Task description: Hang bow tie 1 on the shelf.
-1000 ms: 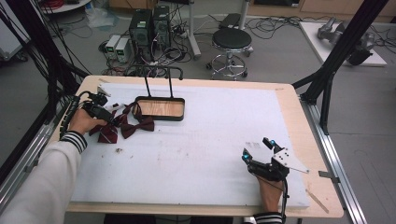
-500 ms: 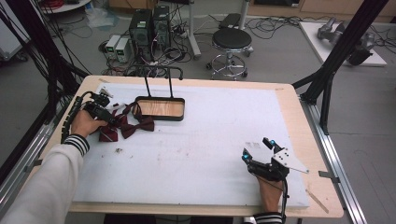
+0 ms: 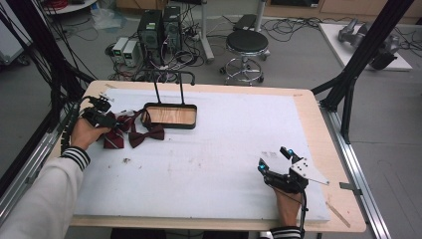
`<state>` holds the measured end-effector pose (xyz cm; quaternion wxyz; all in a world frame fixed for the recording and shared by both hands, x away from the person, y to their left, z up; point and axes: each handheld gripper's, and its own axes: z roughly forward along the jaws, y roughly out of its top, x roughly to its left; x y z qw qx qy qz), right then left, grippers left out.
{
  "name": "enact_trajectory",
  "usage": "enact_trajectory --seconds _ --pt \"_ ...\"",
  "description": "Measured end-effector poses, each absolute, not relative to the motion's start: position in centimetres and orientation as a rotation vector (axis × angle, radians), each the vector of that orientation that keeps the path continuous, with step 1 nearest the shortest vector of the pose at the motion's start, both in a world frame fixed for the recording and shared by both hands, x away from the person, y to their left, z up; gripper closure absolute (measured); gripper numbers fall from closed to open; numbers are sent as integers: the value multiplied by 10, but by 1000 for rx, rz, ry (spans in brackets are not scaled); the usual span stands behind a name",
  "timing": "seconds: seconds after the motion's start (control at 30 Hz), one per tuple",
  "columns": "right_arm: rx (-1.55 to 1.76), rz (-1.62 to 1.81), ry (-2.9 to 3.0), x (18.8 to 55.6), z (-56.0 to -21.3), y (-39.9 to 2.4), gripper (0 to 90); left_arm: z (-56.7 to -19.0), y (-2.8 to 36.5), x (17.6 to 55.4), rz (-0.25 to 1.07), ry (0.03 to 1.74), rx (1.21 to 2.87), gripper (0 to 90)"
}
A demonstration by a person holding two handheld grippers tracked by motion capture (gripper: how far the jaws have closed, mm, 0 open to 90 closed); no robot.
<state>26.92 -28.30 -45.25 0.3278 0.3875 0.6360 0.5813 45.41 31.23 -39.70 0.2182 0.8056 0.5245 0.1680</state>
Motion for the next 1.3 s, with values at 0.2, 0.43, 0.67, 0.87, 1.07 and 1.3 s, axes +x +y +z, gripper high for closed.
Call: enact_trajectory --seconds 0.2,0.43,0.67,0.87,1.07,1.3 --pt "1016 1522 1668 269 -452 -283 106 -381 320 447 540 1391 2128 679" --pt "1015 1521 1668 269 -452 -283 106 -369 328 440 547 1346 2024 679" --pt "1011 1517 1668 269 -452 -283 106 -356 334 431 587 1287 1951 679" --pt "1014 1518 1669 269 -452 -282 106 -350 336 427 584 1269 1902 680" --pt "1015 1516 1670 269 -452 -282 106 -345 336 424 577 1237 1872 679" --pt "1015 1517 1669 269 -452 -282 106 -339 332 420 592 1188 1846 679"
